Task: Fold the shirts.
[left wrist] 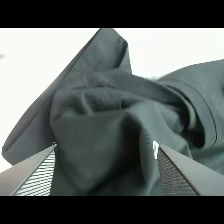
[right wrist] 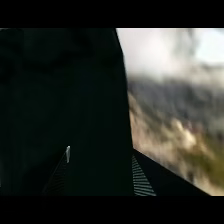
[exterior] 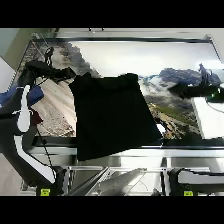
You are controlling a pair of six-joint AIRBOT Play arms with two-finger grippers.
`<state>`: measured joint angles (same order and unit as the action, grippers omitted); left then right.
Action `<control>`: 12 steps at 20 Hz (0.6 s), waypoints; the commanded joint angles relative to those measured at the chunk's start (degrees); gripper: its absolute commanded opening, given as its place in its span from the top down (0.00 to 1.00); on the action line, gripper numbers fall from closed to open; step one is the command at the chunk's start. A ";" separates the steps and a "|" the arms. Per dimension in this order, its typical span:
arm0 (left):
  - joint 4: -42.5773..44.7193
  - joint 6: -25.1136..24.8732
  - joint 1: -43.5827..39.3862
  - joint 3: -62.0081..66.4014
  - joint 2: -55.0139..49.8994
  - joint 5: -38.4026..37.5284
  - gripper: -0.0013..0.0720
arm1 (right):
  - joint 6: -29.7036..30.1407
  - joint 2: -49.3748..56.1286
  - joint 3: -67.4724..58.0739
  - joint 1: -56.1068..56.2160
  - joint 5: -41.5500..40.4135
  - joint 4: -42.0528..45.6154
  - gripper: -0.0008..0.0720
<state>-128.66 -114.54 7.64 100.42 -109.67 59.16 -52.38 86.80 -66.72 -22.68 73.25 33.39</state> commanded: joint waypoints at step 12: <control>-1.88 0.59 -4.74 15.65 -14.86 5.79 0.57 | -0.81 -4.59 30.51 8.96 -4.55 9.49 0.26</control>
<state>-130.74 -114.06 3.51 115.31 -123.76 64.60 -54.43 82.19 -38.63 -18.17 71.29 41.45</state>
